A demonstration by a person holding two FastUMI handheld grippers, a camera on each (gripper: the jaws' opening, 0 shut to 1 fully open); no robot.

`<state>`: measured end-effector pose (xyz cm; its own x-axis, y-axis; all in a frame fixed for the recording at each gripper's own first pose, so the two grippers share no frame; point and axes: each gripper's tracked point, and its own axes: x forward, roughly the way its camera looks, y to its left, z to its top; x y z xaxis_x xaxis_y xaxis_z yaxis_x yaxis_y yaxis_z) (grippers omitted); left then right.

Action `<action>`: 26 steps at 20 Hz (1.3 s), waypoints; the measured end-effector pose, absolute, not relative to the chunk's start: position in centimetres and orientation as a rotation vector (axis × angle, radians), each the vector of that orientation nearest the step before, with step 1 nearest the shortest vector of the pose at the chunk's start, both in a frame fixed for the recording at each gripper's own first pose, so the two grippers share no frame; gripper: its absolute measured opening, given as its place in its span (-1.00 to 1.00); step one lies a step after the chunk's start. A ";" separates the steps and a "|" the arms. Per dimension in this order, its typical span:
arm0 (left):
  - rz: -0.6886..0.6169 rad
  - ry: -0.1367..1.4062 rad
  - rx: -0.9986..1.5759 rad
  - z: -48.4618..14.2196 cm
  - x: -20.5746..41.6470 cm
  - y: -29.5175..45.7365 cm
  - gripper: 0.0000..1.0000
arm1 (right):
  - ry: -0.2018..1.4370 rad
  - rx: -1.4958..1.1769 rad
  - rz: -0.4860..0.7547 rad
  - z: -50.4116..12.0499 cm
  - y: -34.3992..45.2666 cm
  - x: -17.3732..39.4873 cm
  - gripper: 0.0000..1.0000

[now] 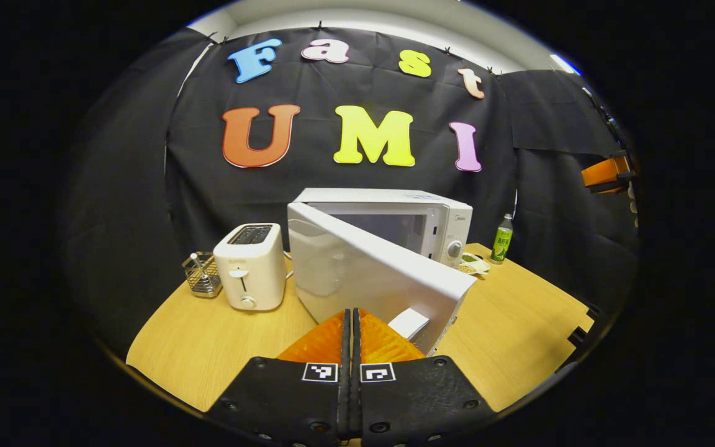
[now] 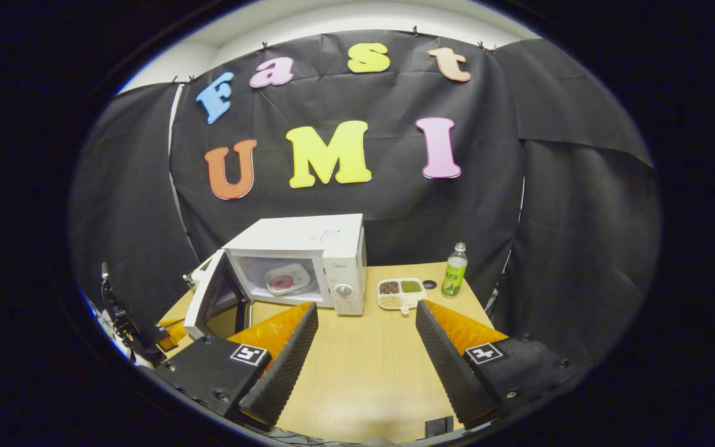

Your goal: Open the microwave oven with the left hand, put the food in, and close the microwave oven.

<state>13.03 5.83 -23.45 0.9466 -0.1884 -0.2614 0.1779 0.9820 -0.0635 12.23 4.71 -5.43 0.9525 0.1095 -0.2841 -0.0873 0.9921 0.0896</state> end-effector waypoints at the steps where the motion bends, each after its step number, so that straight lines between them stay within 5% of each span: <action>1: -0.199 0.272 -0.037 -23.5 13.4 4.8 -1.00 | 0.289 0.077 0.100 -5.2 4.3 12.6 1.00; 2: -0.211 0.272 -0.033 -23.4 13.9 3.6 -1.00 | 0.289 0.073 0.100 -5.2 3.9 12.9 0.83; 7: -0.265 0.282 -0.024 -23.6 16.6 -1.4 -1.00 | 0.288 0.053 0.099 -5.2 1.9 13.8 0.83; 8: -0.276 0.282 -0.020 -23.6 17.2 -2.3 -1.00 | 0.288 0.050 0.094 -5.2 1.4 14.1 1.00; 10: -0.291 0.294 -0.022 -23.9 18.5 -3.9 -1.00 | 0.286 0.054 0.089 -5.0 0.5 14.5 0.83; 11: -0.298 0.296 -0.023 -24.0 19.2 -4.6 -1.00 | 0.282 0.059 0.086 -4.8 0.0 14.8 1.00; 13: -0.310 0.296 -0.013 -23.9 20.8 -5.7 -1.00 | 0.274 0.062 0.070 -4.5 -1.2 15.1 0.83; 26: -0.314 0.301 0.016 -23.3 30.2 -11.6 -1.00 | 0.276 0.076 0.019 -4.1 -5.7 14.0 0.83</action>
